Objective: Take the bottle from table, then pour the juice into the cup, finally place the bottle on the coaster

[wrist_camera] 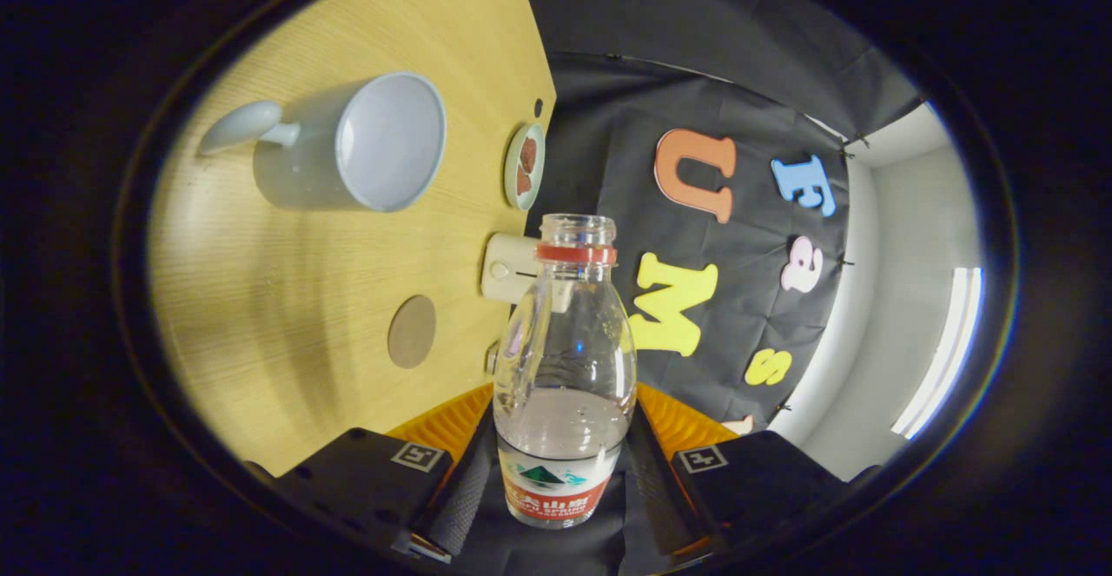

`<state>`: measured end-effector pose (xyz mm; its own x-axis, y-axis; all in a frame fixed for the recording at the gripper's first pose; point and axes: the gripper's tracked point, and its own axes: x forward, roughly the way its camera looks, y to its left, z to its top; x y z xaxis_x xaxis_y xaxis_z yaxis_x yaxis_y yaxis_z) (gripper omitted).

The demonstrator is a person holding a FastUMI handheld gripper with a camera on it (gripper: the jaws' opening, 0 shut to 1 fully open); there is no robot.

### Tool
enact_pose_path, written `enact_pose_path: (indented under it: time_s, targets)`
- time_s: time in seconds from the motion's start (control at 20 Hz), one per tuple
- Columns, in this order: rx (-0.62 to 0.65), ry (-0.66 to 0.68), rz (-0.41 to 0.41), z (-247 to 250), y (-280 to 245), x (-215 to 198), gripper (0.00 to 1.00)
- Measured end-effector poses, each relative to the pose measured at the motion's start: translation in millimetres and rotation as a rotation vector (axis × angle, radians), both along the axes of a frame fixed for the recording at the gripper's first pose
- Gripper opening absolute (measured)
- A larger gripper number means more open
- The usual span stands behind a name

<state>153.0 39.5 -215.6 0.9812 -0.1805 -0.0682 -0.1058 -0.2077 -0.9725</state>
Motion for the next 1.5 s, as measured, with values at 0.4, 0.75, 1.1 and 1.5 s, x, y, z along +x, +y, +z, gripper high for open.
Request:
enact_pose_path:
  time_s: [0.4, 0.75, 1.1, 1.5]
  targets:
    - [-0.039, -0.009, -0.001, 6, 3, -1, 0.83]
    - [-0.061, -0.014, -0.008, 11, 2, -4, 0.82]
    - [-0.082, -0.036, 0.014, 17, 8, -10, 0.82]
    - [-0.101, -0.036, 0.001, 23, 3, -12, 0.82]
